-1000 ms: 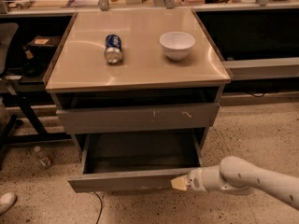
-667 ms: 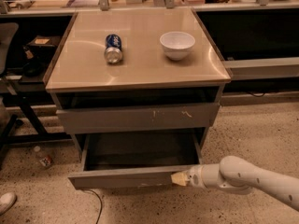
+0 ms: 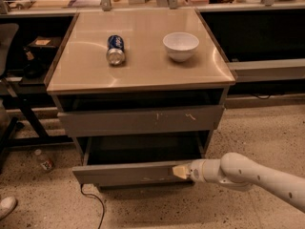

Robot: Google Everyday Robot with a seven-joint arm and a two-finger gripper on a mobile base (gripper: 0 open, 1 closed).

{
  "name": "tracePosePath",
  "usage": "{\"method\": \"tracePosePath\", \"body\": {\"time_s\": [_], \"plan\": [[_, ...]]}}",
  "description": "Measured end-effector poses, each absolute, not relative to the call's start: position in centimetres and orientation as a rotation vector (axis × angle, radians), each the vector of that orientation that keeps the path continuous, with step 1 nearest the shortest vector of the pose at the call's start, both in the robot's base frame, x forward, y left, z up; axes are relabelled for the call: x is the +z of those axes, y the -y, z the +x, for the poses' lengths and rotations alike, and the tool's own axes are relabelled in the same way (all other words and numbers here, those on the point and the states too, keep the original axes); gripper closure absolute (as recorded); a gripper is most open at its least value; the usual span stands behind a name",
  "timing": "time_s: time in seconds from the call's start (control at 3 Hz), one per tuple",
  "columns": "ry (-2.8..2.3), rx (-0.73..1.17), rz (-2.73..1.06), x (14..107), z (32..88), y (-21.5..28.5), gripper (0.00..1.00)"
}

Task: Close middle drawer

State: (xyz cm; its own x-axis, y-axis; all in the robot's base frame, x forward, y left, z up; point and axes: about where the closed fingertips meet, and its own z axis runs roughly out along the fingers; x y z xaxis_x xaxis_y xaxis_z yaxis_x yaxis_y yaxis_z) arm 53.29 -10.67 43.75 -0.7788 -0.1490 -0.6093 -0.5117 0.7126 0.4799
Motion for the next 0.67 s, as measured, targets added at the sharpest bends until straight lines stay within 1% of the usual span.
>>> {"method": "tracePosePath", "body": {"time_s": [0.67], "plan": [[-2.346, 0.876, -0.494, 42.9, 58.1, 9.5, 1.0]]}}
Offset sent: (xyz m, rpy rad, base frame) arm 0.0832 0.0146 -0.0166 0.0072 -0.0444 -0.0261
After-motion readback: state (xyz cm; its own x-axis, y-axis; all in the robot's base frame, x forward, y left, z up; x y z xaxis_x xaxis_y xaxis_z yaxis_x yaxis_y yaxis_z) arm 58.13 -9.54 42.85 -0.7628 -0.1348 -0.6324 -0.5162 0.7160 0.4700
